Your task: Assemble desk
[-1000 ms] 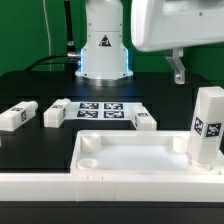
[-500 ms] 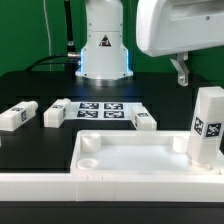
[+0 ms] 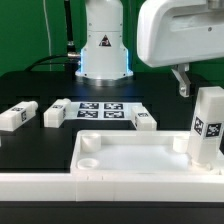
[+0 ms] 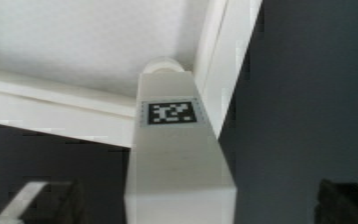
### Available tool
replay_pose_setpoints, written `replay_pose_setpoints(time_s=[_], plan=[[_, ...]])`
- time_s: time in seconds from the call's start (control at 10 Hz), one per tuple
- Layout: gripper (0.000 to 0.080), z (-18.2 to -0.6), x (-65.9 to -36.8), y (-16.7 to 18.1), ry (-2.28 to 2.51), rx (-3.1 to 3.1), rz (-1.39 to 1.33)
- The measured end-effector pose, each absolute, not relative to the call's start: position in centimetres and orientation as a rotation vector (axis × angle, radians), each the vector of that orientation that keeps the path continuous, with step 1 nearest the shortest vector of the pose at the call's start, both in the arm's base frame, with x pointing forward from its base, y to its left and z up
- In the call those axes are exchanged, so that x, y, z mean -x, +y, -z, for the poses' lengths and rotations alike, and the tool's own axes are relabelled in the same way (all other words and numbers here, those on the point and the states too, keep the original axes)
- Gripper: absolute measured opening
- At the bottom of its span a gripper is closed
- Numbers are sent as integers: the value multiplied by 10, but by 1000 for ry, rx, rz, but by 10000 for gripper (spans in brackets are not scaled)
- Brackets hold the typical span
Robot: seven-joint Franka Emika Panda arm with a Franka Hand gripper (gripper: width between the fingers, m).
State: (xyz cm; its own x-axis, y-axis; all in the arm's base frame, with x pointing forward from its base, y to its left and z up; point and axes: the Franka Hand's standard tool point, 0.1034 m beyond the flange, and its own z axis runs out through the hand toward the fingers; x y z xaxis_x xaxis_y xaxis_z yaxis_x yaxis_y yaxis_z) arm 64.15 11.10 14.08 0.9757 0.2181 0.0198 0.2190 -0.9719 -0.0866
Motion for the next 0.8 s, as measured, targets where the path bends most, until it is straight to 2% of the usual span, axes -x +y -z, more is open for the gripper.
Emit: replay_pose_setpoints(time_s=[0.6,0.7,0.8], plan=[[640,-135,-643,103,-378,3030,21],[481,-135,-643,103,-378,3030,21],[481,-135,-643,103,-378,3030,21]])
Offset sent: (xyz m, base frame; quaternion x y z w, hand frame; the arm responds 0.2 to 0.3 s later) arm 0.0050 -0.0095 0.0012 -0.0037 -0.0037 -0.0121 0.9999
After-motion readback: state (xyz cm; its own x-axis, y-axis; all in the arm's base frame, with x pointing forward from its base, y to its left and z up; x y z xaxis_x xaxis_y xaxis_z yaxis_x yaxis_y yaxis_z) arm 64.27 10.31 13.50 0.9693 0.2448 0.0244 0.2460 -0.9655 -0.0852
